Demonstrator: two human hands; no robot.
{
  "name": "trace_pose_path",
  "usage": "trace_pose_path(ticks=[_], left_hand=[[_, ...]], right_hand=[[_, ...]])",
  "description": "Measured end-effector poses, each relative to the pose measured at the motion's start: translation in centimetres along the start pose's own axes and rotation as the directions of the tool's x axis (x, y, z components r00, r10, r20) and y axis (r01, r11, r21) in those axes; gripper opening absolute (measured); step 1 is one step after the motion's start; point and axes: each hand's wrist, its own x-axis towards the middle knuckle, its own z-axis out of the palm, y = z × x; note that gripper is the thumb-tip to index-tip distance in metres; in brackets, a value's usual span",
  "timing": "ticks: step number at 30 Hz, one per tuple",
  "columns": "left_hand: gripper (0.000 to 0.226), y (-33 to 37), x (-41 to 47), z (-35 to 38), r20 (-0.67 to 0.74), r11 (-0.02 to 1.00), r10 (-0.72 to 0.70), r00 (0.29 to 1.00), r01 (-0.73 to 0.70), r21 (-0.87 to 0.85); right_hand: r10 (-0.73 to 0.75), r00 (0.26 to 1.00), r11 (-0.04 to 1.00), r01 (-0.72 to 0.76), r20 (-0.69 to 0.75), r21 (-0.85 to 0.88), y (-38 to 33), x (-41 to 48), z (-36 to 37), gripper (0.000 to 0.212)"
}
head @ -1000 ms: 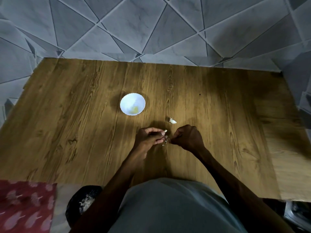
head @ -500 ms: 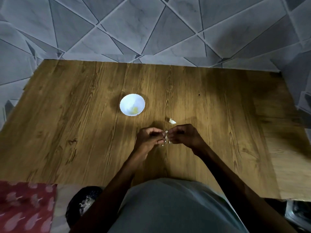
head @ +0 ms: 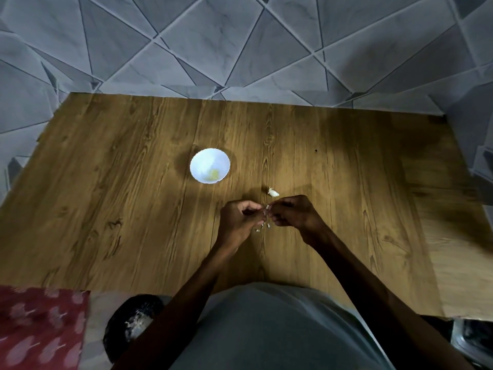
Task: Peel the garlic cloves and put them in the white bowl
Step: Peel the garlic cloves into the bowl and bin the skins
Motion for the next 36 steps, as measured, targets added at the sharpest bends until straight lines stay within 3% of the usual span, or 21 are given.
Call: trace_pose_path(ticks=[5, 10, 15, 21, 28, 36], left_hand=[[0.013, 0.3, 0.1, -0.3, 0.023, 0.999, -0.033, 0.999, 0.034, -0.043], [0.027, 0.7, 0.0, -0.4, 0.028, 0.992, -0.079, 0.996, 0.081, -0.092], [0.007, 0.5, 0.3, -0.4, 0.066, 0.964, -0.149, 0.987, 0.160, -0.213], [0.013, 0.8, 0.2, -0.5, 0.133, 0.911, -0.227, 0.965, 0.259, -0.320], [0.018, 0.6, 0.4, -0.7, 0.178, 0.911, -0.237, 0.955, 0.283, -0.300], [0.019, 0.5, 0.4, -0.7, 0.092, 0.981, -0.113, 0.989, 0.125, -0.146]], right_hand=[[-0.057, 0.998, 0.997, 0.058, 0.029, -0.043, 0.2, 0.0, 0.0, 0.008], [-0.087, 0.996, 0.994, 0.088, 0.009, -0.062, 0.4, 0.2, 0.2, 0.010], [-0.085, 0.996, 0.994, 0.085, 0.011, -0.065, 0.4, 0.3, 0.3, 0.011], [-0.072, 0.997, 0.995, 0.074, 0.024, -0.072, 0.2, 0.2, 0.1, 0.010], [-0.040, 0.998, 0.994, 0.044, 0.040, -0.099, 0.1, -0.2, -0.2, 0.009], [-0.045, 0.996, 0.999, 0.045, 0.081, 0.008, -0.5, -0.7, -0.3, 0.014]])
